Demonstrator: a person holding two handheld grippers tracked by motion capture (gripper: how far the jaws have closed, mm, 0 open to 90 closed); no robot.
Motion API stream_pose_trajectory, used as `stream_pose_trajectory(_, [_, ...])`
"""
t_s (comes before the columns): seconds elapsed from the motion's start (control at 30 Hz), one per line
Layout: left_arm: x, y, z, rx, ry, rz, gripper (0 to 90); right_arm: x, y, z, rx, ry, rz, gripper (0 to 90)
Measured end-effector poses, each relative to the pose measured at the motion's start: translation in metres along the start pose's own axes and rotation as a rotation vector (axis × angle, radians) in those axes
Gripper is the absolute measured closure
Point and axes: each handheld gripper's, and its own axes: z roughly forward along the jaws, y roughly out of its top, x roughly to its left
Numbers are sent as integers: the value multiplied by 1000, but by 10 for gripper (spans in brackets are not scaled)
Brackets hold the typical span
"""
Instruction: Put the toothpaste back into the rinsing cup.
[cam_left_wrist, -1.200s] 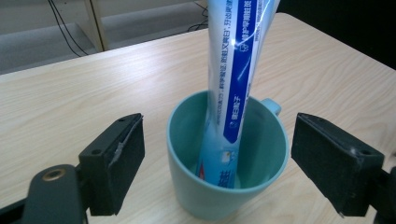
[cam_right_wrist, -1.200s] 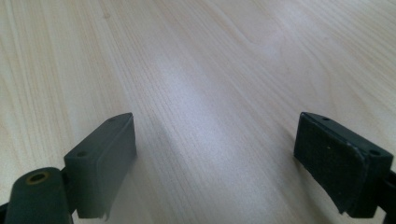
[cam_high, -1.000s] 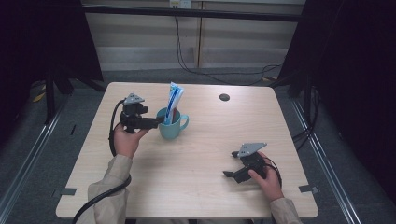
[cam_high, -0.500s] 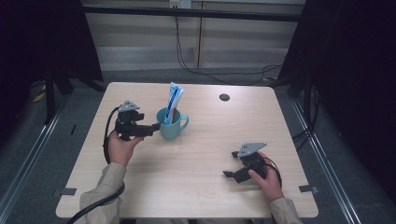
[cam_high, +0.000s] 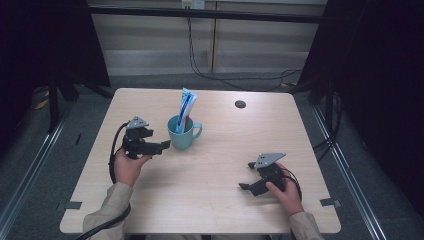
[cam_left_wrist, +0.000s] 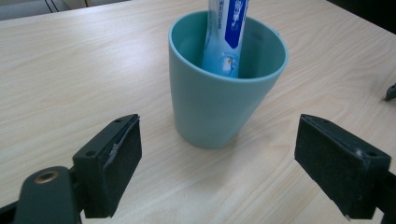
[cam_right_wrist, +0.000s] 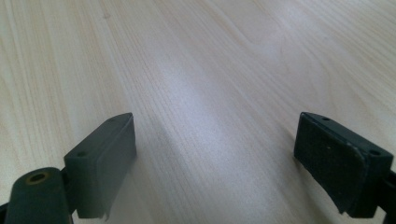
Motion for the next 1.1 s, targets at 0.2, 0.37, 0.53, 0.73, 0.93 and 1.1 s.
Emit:
stream_pose_trajectory(0.2, [-1, -13, 0, 11, -3, -8, 147, 0, 0, 0, 0, 0, 0, 125])
stream_pose_trajectory(0.37, [-1, -25, 2, 18, -12, -21, 147, 0, 0, 0, 0, 0, 0, 125])
stream_pose_trajectory(0.53, [-2, -34, 4, 37, -9, -13, 146, 0, 0, 0, 0, 0, 1, 125])
stream_pose_trajectory(0.73, [-3, -48, 7, 54, -3, -14, 144, 0, 0, 0, 0, 0, 0, 125])
stream_pose_trajectory(0.93, [-6, -59, 10, 79, 13, 5, 142, 0, 0, 0, -1, 0, 1, 125])
stream_pose_trajectory(1.1, [-9, -63, 11, 95, 23, 27, 140, 0, 0, 0, -1, 0, 2, 125])
